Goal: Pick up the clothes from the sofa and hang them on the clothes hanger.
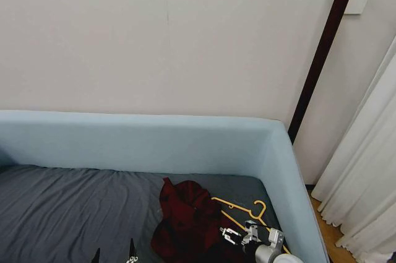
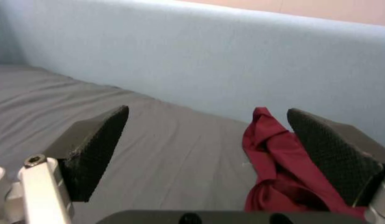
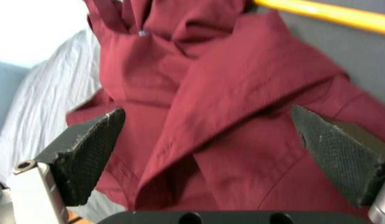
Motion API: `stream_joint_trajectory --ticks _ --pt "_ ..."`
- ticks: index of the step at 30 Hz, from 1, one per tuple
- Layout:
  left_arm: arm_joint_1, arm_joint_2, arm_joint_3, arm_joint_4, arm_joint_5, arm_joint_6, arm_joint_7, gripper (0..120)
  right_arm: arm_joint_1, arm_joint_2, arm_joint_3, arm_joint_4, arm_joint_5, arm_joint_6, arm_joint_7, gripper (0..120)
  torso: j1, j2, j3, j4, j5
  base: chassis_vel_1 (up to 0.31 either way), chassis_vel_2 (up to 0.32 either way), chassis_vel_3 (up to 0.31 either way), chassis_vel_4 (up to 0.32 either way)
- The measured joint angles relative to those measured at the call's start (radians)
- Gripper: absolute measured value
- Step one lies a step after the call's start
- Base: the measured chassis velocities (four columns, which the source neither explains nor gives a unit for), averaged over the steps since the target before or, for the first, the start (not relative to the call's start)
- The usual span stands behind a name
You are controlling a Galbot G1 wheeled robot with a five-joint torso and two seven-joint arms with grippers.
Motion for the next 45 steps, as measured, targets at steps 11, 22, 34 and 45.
stream_joint_trajectory --ticks 11,22,34,45 --pt "0.012 0.012 -0.011 -0.005 -0.006 -0.016 0.0 100 0.027 0.037 0.011 -0.048 -0.008 0.004 -0.009 100 0.0 0.0 0.0 0.0001 -0.0001 0.0 0.0 0.0 0.0" --pt "0.012 0.007 -0.01 -0.004 -0.005 -0.017 -0.002 100 0.045 0.053 0.015 -0.086 -0.035 0.013 -0.014 69 0.0 0.0 0.0 0.0001 -0.0001 0.0 0.0 0.0 0.0" --pt "0.009 0.009 -0.01 -0.001 -0.004 -0.014 -0.003 100 0.048 0.056 -0.01 -0.1 -0.088 0.034 -0.032 23 0.0 0.0 0.0 0.0001 -0.0001 0.0 0.0 0.0 0.0" --pt "0.004 0.01 -0.009 0.012 -0.003 -0.016 -0.004 100 0.056 0.04 -0.032 -0.1 -0.117 0.054 -0.047 0 0.0 0.0 0.0 0.0002 0.0 0.0 0.0 0.0 0.0"
